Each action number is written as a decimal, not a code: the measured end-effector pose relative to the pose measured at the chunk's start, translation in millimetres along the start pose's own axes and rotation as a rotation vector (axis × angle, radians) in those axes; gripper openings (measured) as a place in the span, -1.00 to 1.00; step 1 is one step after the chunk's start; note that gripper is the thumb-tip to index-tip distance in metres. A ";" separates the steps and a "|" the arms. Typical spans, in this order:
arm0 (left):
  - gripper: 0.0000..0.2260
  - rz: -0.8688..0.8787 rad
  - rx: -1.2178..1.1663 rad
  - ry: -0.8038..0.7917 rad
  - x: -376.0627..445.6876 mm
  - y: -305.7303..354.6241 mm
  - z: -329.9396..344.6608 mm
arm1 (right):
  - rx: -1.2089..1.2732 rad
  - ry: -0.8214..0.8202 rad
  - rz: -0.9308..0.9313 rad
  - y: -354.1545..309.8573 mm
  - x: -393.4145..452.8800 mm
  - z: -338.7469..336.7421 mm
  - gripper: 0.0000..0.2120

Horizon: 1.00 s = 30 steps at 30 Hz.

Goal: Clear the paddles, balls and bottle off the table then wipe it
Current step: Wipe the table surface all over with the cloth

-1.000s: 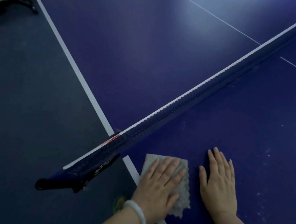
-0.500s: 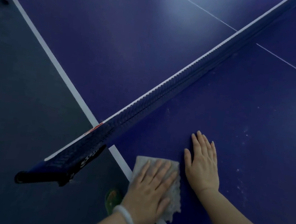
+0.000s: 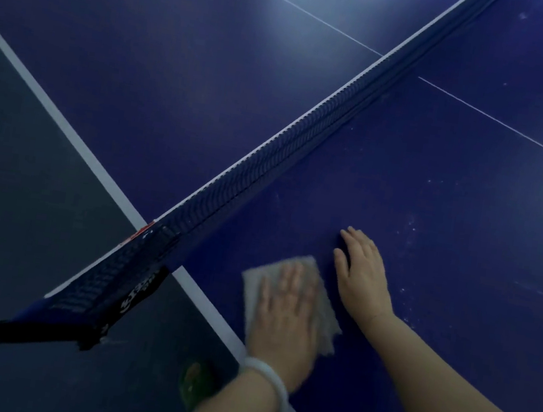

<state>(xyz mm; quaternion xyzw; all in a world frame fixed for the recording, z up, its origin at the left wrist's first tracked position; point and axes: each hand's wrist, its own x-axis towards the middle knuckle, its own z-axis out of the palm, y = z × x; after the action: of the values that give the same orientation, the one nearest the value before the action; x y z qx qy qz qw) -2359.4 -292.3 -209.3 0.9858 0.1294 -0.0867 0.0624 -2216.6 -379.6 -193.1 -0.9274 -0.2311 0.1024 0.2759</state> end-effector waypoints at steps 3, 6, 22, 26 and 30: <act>-0.43 0.104 0.000 -0.016 -22.9 13.6 7.8 | 0.014 0.030 0.035 7.7 13.5 -11.4 -0.56; -0.43 -0.012 0.018 0.017 -20.7 -13.0 3.9 | -0.004 0.013 0.040 12.5 21.5 -13.5 -0.54; -0.45 0.146 0.057 0.021 158.6 -44.5 -34.2 | -0.115 0.041 0.126 19.5 24.2 3.7 -0.37; -0.45 0.352 0.087 -0.014 112.0 -78.7 -30.1 | -0.111 0.020 0.155 16.1 22.9 0.6 -0.35; -0.46 0.134 0.088 0.015 135.7 -110.0 -34.7 | -0.136 0.018 0.167 15.8 24.4 0.5 -0.39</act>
<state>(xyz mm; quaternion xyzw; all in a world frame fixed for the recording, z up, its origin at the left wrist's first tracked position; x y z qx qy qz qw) -2254.2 -148.6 -211.8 0.9947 0.0596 -0.0806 0.0235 -2189.5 -379.2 -203.8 -0.9608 -0.1570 0.1008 0.2051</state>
